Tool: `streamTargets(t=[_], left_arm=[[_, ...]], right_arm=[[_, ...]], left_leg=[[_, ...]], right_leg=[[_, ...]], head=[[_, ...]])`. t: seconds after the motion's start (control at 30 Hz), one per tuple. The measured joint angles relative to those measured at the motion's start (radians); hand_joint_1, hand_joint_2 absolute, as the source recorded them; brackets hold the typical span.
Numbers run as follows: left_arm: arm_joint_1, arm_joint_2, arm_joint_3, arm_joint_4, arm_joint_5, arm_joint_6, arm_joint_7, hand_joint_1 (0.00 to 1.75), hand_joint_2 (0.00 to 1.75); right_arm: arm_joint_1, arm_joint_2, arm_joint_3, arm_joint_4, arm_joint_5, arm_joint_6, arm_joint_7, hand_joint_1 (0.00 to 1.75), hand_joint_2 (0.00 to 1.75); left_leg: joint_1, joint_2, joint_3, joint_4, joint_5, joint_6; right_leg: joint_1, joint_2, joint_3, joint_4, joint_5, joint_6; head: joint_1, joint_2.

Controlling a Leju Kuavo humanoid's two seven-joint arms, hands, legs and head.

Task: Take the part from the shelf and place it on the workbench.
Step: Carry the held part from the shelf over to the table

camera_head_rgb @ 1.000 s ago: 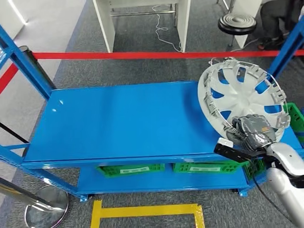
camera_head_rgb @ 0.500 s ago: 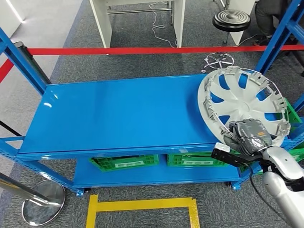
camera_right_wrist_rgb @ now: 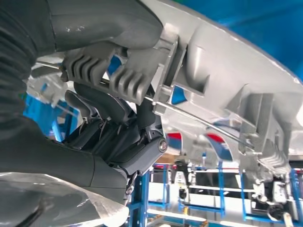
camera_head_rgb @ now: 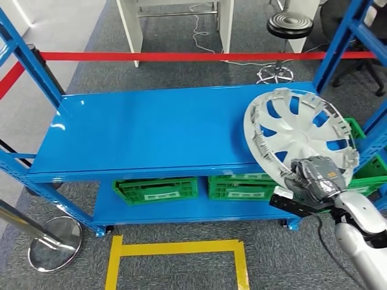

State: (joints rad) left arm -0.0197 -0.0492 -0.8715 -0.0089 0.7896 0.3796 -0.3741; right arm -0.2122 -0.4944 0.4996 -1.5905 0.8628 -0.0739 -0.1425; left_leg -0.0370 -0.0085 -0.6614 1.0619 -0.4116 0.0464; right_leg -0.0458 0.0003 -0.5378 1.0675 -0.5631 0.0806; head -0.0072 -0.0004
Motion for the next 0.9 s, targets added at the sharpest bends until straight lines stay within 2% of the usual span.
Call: streamTargets(t=[0.03, 0.07, 0.1, 0.13, 0.17, 0.2, 0.23, 0.27, 0.3, 0.33, 0.37, 0.4, 0.43, 0.47, 0.5, 0.53, 0.57, 0.6, 0.63, 0.7, 0.73, 0.77, 0.8, 0.83, 0.87, 0.9], left_arm=[[0.002, 0.000, -0.001, 0.000, 0.001, 0.000, 0.000, 0.00, 1.75], [0.004, -0.001, -0.002, 0.000, 0.003, 0.000, 0.000, 0.00, 1.75], [0.006, -0.002, -0.004, 0.001, 0.007, 0.000, 0.000, 0.00, 1.75], [0.007, -0.003, -0.006, 0.001, 0.012, 0.000, 0.000, 0.00, 1.75], [0.007, -0.004, -0.009, 0.001, 0.018, 0.000, 0.000, 0.00, 1.75], [0.006, -0.004, -0.013, 0.001, 0.024, -0.001, 0.000, 0.00, 1.75], [0.005, -0.004, -0.018, 0.001, 0.029, -0.002, 0.000, 0.00, 1.75], [0.004, -0.005, -0.022, 0.001, 0.034, -0.003, 0.000, 0.00, 1.75], [0.003, -0.005, -0.026, 0.001, 0.037, -0.003, 0.000, 0.00, 1.75], [0.003, -0.005, -0.029, 0.001, 0.039, -0.003, 0.000, 0.00, 1.75], [0.002, -0.006, -0.032, 0.001, 0.041, -0.003, 0.000, 0.00, 1.75], [0.001, -0.006, -0.035, 0.001, 0.043, -0.003, 0.000, 0.00, 1.75], [0.000, -0.005, -0.037, 0.001, 0.045, -0.003, 0.000, 0.00, 1.75], [-0.001, -0.005, -0.041, 0.001, 0.047, -0.003, 0.000, 0.00, 1.75], [-0.001, -0.005, -0.044, 0.001, 0.049, -0.003, 0.001, 0.00, 1.75], [-0.001, -0.005, -0.046, 0.001, 0.051, -0.003, 0.002, 0.00, 1.75], [-0.001, -0.006, -0.048, 0.001, 0.053, -0.004, 0.002, 0.00, 1.75], [-0.001, -0.007, -0.049, 0.001, 0.056, -0.004, 0.003, 0.00, 1.75], [-0.002, -0.008, -0.051, 0.001, 0.059, -0.004, 0.003, 0.00, 1.75], [-0.002, -0.008, -0.057, 0.001, 0.065, -0.004, 0.002, 0.00, 1.75], [-0.002, -0.008, -0.062, 0.001, 0.068, -0.004, 0.002, 0.00, 1.75], [-0.002, -0.008, -0.067, 0.001, 0.069, -0.004, 0.001, 0.00, 1.75], [-0.002, -0.008, -0.071, 0.001, 0.070, -0.004, 0.000, 0.00, 1.75], [-0.002, -0.008, -0.075, 0.001, 0.070, -0.004, 0.000, 0.00, 1.75], [-0.002, -0.009, -0.077, 0.001, 0.071, -0.004, 0.000, 0.00, 1.75], [-0.002, -0.009, -0.079, 0.001, 0.071, -0.004, 0.000, 0.00, 1.75]], right_arm=[[0.002, 0.001, 0.000, 0.000, 0.000, -0.001, 0.000, 1.75, 1.75], [0.003, 0.001, 0.000, 0.000, 0.000, -0.001, 0.000, 1.75, 1.75], [0.003, 0.002, 0.000, 0.001, 0.000, -0.002, 0.000, 1.75, 1.75], [0.003, 0.002, -0.001, 0.001, 0.000, -0.003, 0.000, 1.75, 1.75], [0.005, 0.002, -0.002, 0.001, 0.000, -0.003, 0.000, 1.75, 1.75], [0.006, 0.002, -0.003, 0.001, 0.000, -0.003, -0.001, 1.75, 1.75], [0.007, 0.002, -0.005, 0.001, 0.000, -0.003, -0.002, 1.75, 1.75], [0.009, 0.002, -0.006, 0.001, 0.000, -0.003, -0.003, 1.75, 1.75], [0.011, 0.002, -0.008, 0.002, 0.000, -0.003, -0.004, 1.75, 1.75], [0.013, 0.002, -0.011, 0.002, 0.000, -0.003, -0.005, 1.75, 1.75], [0.015, 0.002, -0.013, 0.002, 0.000, -0.003, -0.006, 1.75, 1.75], [0.016, 0.002, -0.016, 0.002, 0.000, -0.003, -0.007, 1.75, 1.75], [0.017, 0.002, -0.018, 0.002, 0.000, -0.003, -0.008, 1.75, 1.75], [0.017, 0.002, -0.021, 0.002, 0.000, -0.003, -0.008, 1.75, 1.75], [0.018, 0.002, -0.022, 0.003, -0.001, -0.003, -0.009, 1.75, 1.75], [0.019, 0.002, -0.023, 0.004, -0.001, -0.003, -0.009, 1.75, 1.75], [0.020, 0.002, -0.023, 0.005, -0.002, -0.002, -0.010, 1.75, 1.75], [0.022, 0.002, -0.024, 0.007, -0.004, -0.002, -0.011, 1.75, 1.75], [0.023, 0.002, -0.024, 0.008, -0.007, -0.001, -0.016, 1.75, 1.75], [0.024, 0.002, -0.025, 0.010, -0.024, 0.003, -0.036, 1.75, 1.75], [0.025, 0.002, -0.025, 0.010, -0.037, 0.007, -0.049, 1.75, 1.75], [0.027, 0.001, -0.026, 0.010, -0.048, 0.012, -0.060, 1.75, 1.75], [0.029, 0.000, -0.026, 0.010, -0.057, 0.017, -0.068, 1.75, 1.75], [0.031, -0.001, -0.026, 0.010, -0.062, 0.020, -0.074, 1.75, 1.75], [0.032, -0.003, -0.026, 0.010, -0.064, 0.023, -0.076, 1.75, 1.75], [0.032, -0.006, -0.026, 0.009, -0.062, 0.025, -0.078, 1.75, 1.75]], left_leg=[[0.002, -0.001, -0.006, 0.003, 0.003, -0.004], [0.004, -0.001, -0.015, 0.011, -0.012, -0.009], [0.007, -0.001, -0.025, 0.034, -0.048, -0.016], [0.010, 0.000, -0.035, 0.075, -0.100, -0.022], [0.013, 0.001, -0.045, 0.132, -0.159, -0.026], [0.016, 0.001, -0.050, 0.195, -0.203, -0.028], [0.018, 0.001, -0.049, 0.248, -0.225, -0.028], [0.019, 0.001, -0.038, 0.277, -0.222, -0.026], [0.019, 0.001, -0.012, 0.272, -0.198, -0.024], [0.019, 0.001, 0.029, 0.235, -0.168, -0.023], [0.019, 0.000, 0.084, 0.168, -0.150, -0.021], [0.017, 0.000, 0.143, 0.084, -0.149, -0.018], [0.016, -0.001, 0.189, 0.013, -0.161, -0.017], [0.013, -0.002, 0.217, -0.036, -0.174, -0.016], [0.011, -0.002, 0.225, -0.061, -0.178, -0.015], [0.011, -0.001, 0.219, -0.067, -0.167, -0.012], [0.012, 0.001, 0.208, -0.071, -0.152, -0.009], [0.013, 0.003, 0.195, -0.076, -0.136, -0.003], [0.015, 0.005, 0.181, -0.081, -0.121, 0.003], [0.011, 0.008, 0.150, -0.080, -0.098, 0.011], [0.008, 0.010, 0.135, -0.079, -0.086, 0.014], [0.004, 0.011, 0.120, -0.078, -0.075, 0.016], [0.001, 0.012, 0.106, -0.077, -0.064, 0.017], [-0.002, 0.012, 0.094, -0.076, -0.054, 0.017], [-0.005, 0.012, 0.084, -0.074, -0.046, 0.017], [-0.008, 0.012, 0.076, -0.070, -0.040, 0.016]], right_leg=[[0.000, -0.004, -0.011, 0.001, 0.006, -0.013], [0.001, -0.006, -0.022, 0.002, 0.015, -0.028], [0.002, -0.008, -0.036, 0.001, 0.026, -0.041], [0.002, -0.009, -0.050, 0.000, 0.038, -0.051], [0.004, -0.010, -0.063, 0.000, 0.050, -0.056], [0.006, -0.012, -0.079, 0.000, 0.063, -0.058], [0.007, -0.014, -0.094, 0.000, 0.074, -0.057], [0.008, -0.016, -0.109, 0.001, 0.086, -0.057], [0.009, -0.018, -0.124, 0.001, 0.097, -0.057], [0.009, -0.019, -0.137, 0.001, 0.109, -0.056], [0.009, -0.019, -0.147, 0.001, 0.120, -0.053], [0.009, -0.019, -0.155, 0.001, 0.131, -0.048], [0.008, -0.019, -0.160, -0.001, 0.142, -0.043], [0.007, -0.020, -0.162, -0.006, 0.154, -0.036], [0.006, -0.020, -0.162, -0.013, 0.168, -0.030], [0.005, -0.020, -0.163, -0.022, 0.179, -0.024], [0.004, -0.018, -0.168, -0.025, 0.176, -0.020], [0.005, -0.016, -0.177, -0.015, 0.152, -0.017], [0.007, -0.013, -0.188, 0.015, 0.109, -0.017], [0.014, -0.007, -0.211, 0.129, 0.014, -0.018], [0.017, -0.006, -0.217, 0.195, -0.003, -0.019], [0.021, -0.005, -0.218, 0.245, 0.006, -0.021], [0.024, -0.005, -0.207, 0.266, 0.034, -0.025], [0.027, -0.005, -0.178, 0.249, 0.066, -0.030], [0.031, -0.005, -0.130, 0.195, 0.083, -0.037], [0.034, -0.006, -0.066, 0.115, 0.077, -0.044]], head=[[-0.001, 0.000], [-0.002, 0.000], [-0.003, 0.000], [-0.004, 0.000], [-0.006, 0.000], [-0.007, 0.000], [-0.008, 0.000], [-0.008, 0.000], [-0.007, 0.000], [-0.007, 0.000], [-0.007, 0.000], [-0.007, 0.000], [-0.007, 0.000], [-0.007, 0.000], [-0.007, 0.000], [-0.007, 0.000], [-0.006, 0.000], [-0.004, 0.000], [-0.002, 0.000], [0.002, 0.000], [0.003, 0.000], [0.003, 0.000], [0.003, 0.000], [0.003, 0.000], [0.003, 0.000], [0.003, 0.000]])
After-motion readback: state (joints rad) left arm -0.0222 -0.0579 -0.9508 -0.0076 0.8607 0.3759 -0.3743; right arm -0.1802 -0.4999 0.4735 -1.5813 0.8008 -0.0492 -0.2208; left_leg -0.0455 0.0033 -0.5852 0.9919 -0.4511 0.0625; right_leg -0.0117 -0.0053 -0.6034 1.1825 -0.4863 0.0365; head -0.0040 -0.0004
